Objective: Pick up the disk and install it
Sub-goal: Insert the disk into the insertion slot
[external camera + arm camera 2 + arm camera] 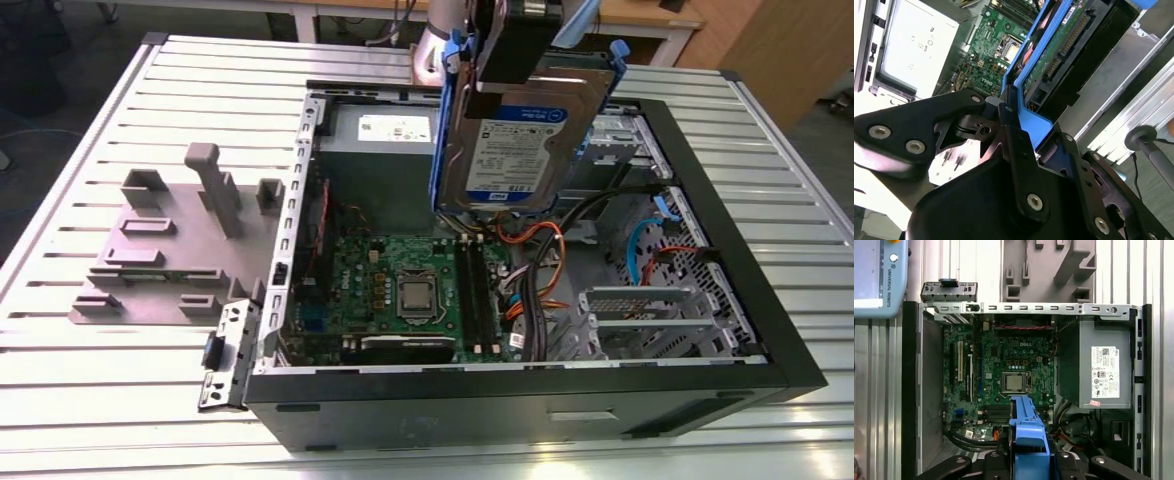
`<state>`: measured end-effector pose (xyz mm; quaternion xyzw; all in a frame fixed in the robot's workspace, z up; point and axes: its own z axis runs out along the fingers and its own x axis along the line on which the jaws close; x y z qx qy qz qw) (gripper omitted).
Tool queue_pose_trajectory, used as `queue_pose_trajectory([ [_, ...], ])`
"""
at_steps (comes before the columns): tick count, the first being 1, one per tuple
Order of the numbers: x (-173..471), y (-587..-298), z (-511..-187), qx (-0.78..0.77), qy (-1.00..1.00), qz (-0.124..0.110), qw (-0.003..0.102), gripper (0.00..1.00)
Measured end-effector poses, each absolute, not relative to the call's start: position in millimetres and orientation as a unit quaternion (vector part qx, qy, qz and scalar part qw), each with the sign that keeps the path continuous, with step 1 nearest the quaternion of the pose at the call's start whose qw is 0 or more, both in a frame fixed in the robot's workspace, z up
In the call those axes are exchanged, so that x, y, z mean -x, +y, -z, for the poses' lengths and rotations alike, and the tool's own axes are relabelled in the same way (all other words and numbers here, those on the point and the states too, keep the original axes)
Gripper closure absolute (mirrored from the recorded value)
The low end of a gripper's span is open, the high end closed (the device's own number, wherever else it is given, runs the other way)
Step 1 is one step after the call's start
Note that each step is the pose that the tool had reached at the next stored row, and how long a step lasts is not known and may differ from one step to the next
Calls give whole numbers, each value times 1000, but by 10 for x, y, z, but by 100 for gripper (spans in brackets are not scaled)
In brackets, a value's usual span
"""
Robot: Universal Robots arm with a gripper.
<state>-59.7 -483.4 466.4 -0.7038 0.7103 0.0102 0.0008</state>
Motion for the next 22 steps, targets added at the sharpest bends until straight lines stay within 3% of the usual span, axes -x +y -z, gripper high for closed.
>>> queue_pose_trajectory([
  [22, 535, -5151, -4634, 704, 710, -5, -5, 64],
])
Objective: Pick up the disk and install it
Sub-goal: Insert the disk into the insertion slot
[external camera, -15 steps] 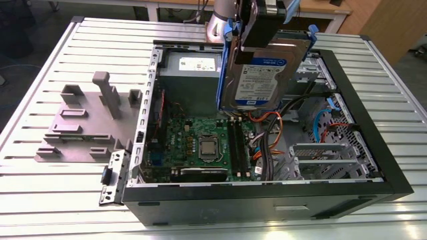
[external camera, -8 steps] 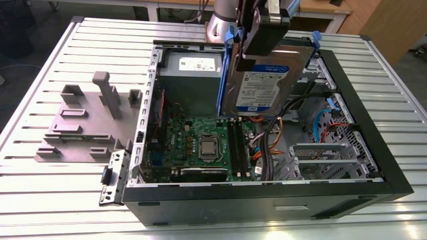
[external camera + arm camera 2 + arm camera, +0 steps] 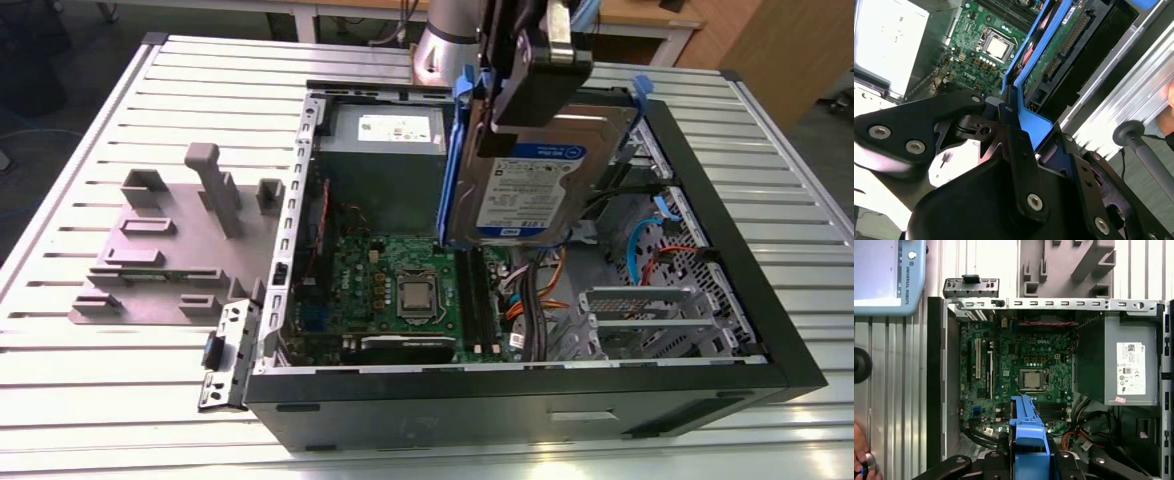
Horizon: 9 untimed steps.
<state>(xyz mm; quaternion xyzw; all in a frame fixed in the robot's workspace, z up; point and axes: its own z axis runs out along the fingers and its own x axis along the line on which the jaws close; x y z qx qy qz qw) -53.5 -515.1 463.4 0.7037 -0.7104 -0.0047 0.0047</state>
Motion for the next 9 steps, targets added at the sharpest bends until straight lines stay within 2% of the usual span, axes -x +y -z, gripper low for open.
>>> queue_pose_trajectory([
  [9, 387, -5173, -4610, -704, -710, 3, 6, 64],
])
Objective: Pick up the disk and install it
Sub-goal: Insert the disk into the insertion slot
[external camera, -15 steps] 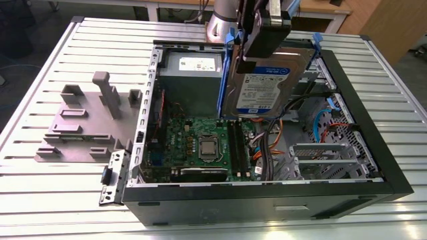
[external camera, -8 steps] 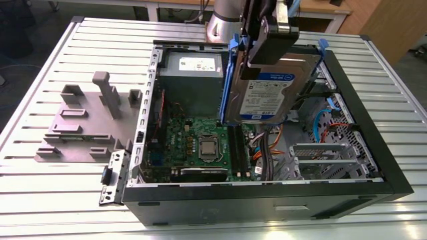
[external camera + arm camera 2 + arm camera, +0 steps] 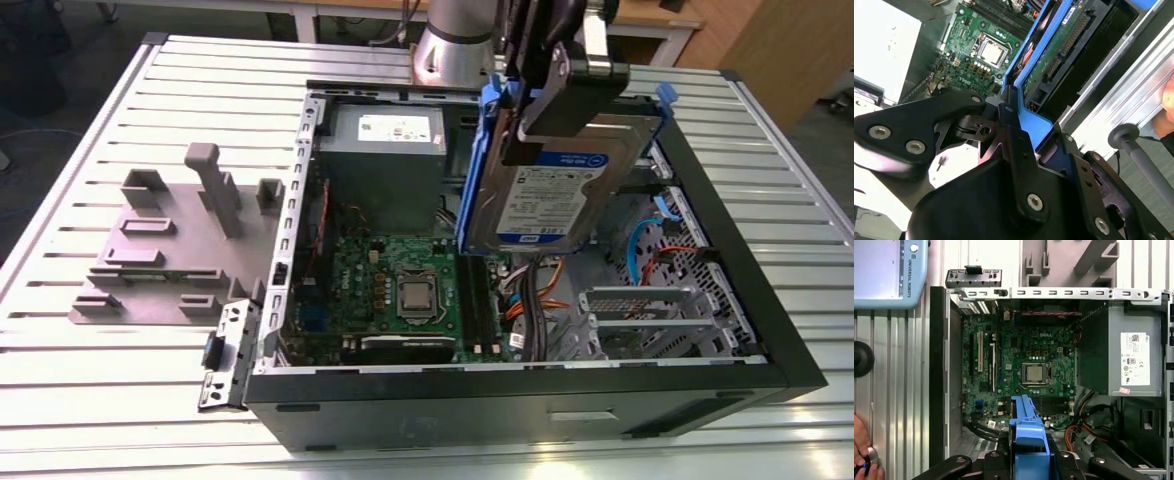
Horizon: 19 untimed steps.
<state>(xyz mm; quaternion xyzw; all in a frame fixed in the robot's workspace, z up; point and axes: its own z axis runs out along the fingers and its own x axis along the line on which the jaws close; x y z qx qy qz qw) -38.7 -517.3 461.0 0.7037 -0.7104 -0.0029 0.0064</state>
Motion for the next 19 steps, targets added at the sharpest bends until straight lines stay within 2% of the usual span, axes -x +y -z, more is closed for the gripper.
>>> queue_pose_trajectory([
  [7, 296, -5190, -4604, -704, -710, 3, 7, 64],
  [19, 199, -5394, -4588, -704, -710, 2, 7, 64],
])
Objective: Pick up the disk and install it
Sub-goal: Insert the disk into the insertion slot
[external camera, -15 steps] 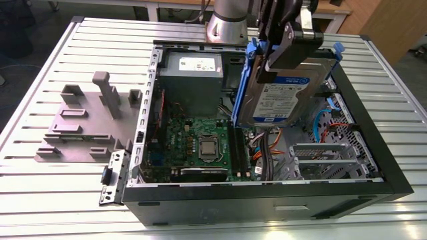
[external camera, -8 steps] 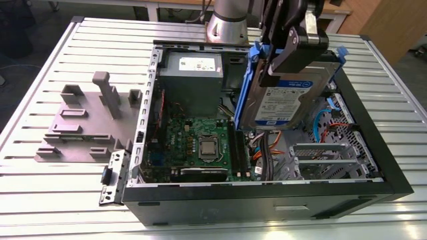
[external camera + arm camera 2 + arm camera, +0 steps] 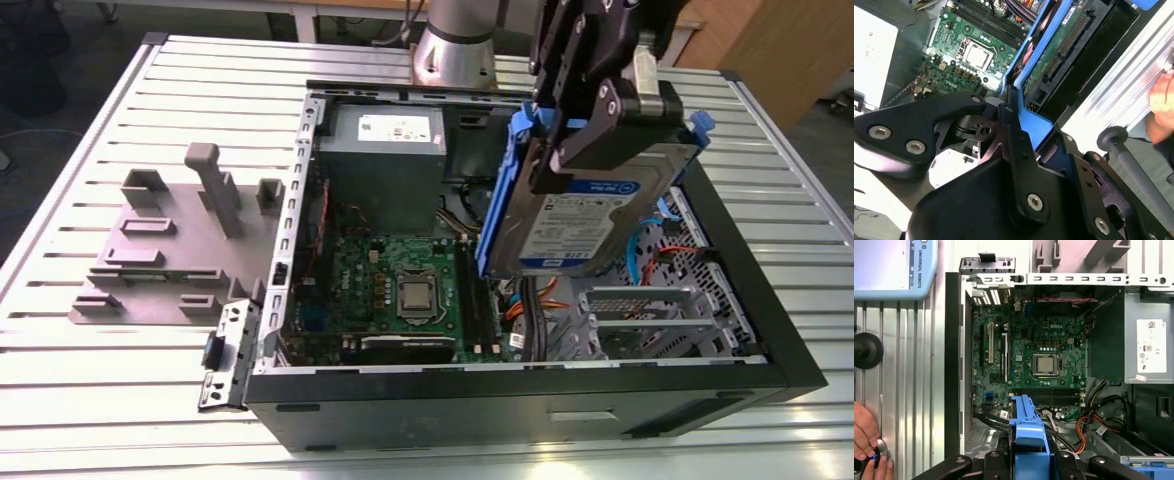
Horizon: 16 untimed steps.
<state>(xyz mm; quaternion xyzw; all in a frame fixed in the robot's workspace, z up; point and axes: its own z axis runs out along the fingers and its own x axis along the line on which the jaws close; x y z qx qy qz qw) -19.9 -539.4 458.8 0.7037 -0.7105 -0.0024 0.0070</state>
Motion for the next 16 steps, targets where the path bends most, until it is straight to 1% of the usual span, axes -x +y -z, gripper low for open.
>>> queue_pose_trajectory([
  [16, 137, -5398, -4579, -704, -710, 2, 7, 64],
])
